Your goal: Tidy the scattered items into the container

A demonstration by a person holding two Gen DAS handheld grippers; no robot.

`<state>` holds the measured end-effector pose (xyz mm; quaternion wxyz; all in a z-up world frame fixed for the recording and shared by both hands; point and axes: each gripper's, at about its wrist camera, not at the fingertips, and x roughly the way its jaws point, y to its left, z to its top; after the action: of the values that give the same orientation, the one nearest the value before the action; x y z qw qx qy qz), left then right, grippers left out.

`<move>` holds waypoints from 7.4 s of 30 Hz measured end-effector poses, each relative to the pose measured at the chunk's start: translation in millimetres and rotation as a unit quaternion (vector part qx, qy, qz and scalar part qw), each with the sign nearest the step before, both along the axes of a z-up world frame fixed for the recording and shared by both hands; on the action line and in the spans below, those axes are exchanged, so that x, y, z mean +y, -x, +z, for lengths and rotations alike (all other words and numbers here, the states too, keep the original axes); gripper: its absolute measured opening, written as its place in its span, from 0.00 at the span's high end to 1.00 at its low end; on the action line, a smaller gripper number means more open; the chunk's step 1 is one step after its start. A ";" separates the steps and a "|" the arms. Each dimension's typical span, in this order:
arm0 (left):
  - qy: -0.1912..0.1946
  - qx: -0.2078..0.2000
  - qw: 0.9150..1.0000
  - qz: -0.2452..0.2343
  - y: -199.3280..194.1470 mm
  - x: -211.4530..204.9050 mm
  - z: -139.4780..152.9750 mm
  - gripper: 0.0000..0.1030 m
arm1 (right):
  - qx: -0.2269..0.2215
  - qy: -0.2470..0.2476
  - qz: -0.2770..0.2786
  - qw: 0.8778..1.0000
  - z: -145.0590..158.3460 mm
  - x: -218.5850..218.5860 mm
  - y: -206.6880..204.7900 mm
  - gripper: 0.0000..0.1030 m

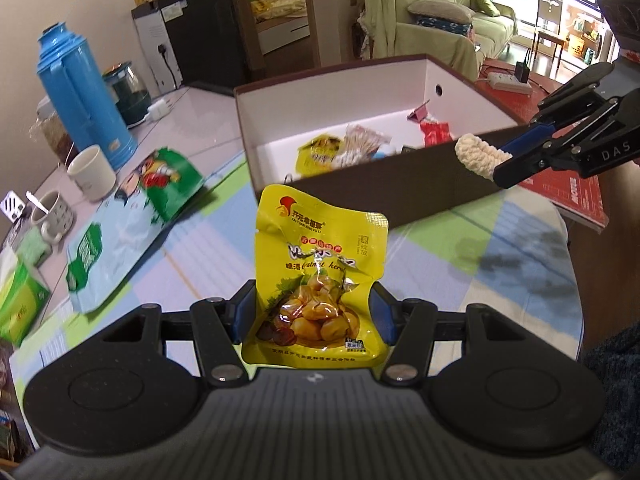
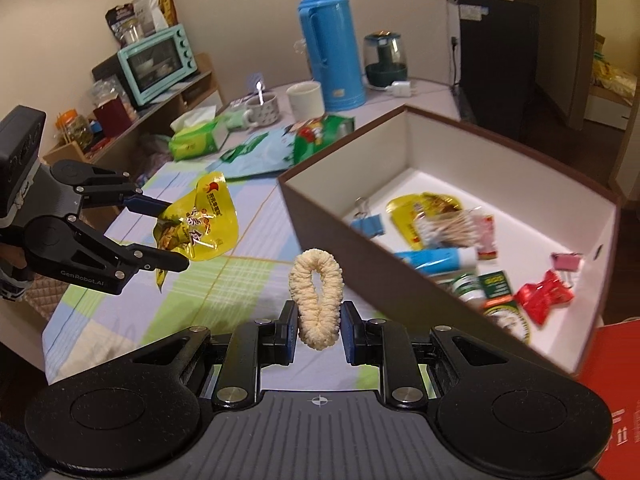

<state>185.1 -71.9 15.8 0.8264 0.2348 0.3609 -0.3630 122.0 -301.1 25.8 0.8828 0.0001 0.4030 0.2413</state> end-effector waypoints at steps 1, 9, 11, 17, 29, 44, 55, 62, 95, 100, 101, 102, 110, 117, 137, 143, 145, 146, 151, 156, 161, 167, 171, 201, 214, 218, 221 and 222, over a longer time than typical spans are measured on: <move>0.001 -0.002 1.000 0.000 -1.9 -4.5 1.7 0.48 | -0.004 -0.001 -0.002 1.000 2.6 -5.4 -1.5 0.79; 0.005 -0.020 1.000 0.001 -15.5 -38.7 15.7 0.48 | -0.027 -0.005 -0.029 0.999 19.9 -56.4 -18.6 0.79; 0.002 -0.024 1.000 -0.001 -20.1 -48.1 18.8 0.48 | -0.030 -0.007 -0.038 0.999 22.0 -69.9 -22.9 0.79; -0.007 -0.044 0.999 -0.012 -35.5 -82.3 30.3 0.48 | -0.034 -0.009 -0.057 0.998 23.4 -105.0 -40.0 0.79; -0.001 -0.034 0.998 -0.047 -75.1 -165.9 29.6 0.48 | -0.023 -0.015 -0.070 0.997 15.1 -149.7 -93.8 0.79; -0.034 0.017 0.999 -0.039 -120.7 -203.1 -16.4 0.48 | 0.015 0.001 -0.041 0.999 -17.4 -165.4 -146.5 0.79; -0.074 0.057 0.995 -0.019 -142.0 -193.1 -51.5 0.48 | 0.038 0.008 -0.005 0.999 -36.3 -151.7 -179.1 0.79; -0.088 0.073 0.993 -0.015 -150.1 -194.1 -65.2 0.48 | 0.050 0.012 0.003 0.999 -45.9 -148.0 -189.3 0.79; -0.091 0.038 0.995 0.027 -159.7 -193.5 -62.3 0.25 | 0.071 0.048 -0.005 0.996 -65.8 -140.2 -208.5 0.79; -0.089 0.036 0.995 0.031 -160.7 -191.5 -60.2 0.25 | 0.076 0.067 -0.008 0.995 -74.8 -135.9 -219.2 0.79; -0.089 0.035 0.995 0.031 -161.1 -191.2 -60.0 0.25 | 0.078 0.070 -0.010 0.994 -76.9 -135.2 -221.5 0.79; -0.088 0.035 0.995 0.032 -161.7 -190.8 -60.0 0.25 | 0.080 0.073 -0.011 0.994 -78.8 -134.7 -224.1 0.79; -0.086 0.036 0.995 0.035 -163.9 -190.0 -61.6 0.25 | 0.107 0.072 -0.038 0.991 -93.7 -132.5 -244.1 0.78; -0.080 0.038 0.995 0.039 -163.8 -189.7 -61.1 0.24 | 0.082 0.068 -0.051 0.993 -81.5 -133.9 -238.2 0.16; -0.079 0.027 0.994 0.067 -149.6 -195.3 -42.3 0.14 | 0.082 0.055 -0.065 0.993 -45.1 -125.2 -171.7 0.16; -0.070 0.018 0.995 0.076 -137.4 -201.3 -30.8 0.14 | 0.072 0.058 -0.079 0.993 -34.3 -125.8 -154.1 0.16; -0.070 0.016 0.994 0.077 -133.3 -202.9 -27.7 0.14 | 0.070 0.057 -0.081 0.993 -33.1 -125.6 -149.0 0.16; -0.070 0.014 0.994 0.077 -131.2 -203.6 -26.2 0.14 | 0.069 0.057 -0.081 0.993 -32.7 -125.4 -146.5 0.16; -0.069 0.008 0.994 0.082 -120.2 -205.3 -18.1 0.14 | 0.063 0.068 -0.092 0.991 -30.9 -125.0 -136.9 0.16; -0.064 0.004 0.994 0.093 -106.9 -205.5 -9.3 0.14 | 0.049 0.069 -0.093 0.992 -24.3 -124.1 -124.2 0.16; -0.059 0.003 0.992 0.107 -90.1 -205.9 -0.9 0.14 | 0.023 0.061 -0.091 0.994 -18.0 -123.3 -108.9 0.16; -0.056 -0.009 0.992 0.116 -69.3 -209.1 10.8 0.14 | -0.005 0.041 -0.096 0.995 -13.2 -126.6 -88.5 0.16; -0.051 -0.020 0.991 0.120 -56.3 -212.6 18.5 0.13 | -0.031 0.058 -0.112 0.991 -8.9 -126.3 -76.3 0.12; -0.012 -0.042 0.994 0.100 -1.4 -156.6 41.8 0.12 | -0.028 0.062 -0.203 0.977 17.2 -81.0 8.7 0.00; 0.000 -0.041 0.996 0.083 12.9 -131.6 42.6 0.12 | -0.017 0.061 -0.247 0.967 16.7 -62.4 30.2 0.00; 0.004 -0.041 0.996 0.078 14.7 -125.5 42.1 0.12 | -0.017 0.058 -0.258 0.964 16.9 -57.4 33.9 0.00; 0.006 -0.042 0.996 0.073 16.7 -120.4 41.4 0.12 | -0.018 0.056 -0.267 0.962 17.4 -53.4 36.6 0.00; 0.007 -0.042 0.997 0.072 17.3 -118.6 41.1 0.12 | -0.017 0.055 -0.270 0.961 17.2 -52.5 37.1 0.00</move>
<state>167.8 -190.5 56.9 0.8663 0.2174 0.3393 -0.2951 85.0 -353.6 43.0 0.9204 0.0566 0.3858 -0.0281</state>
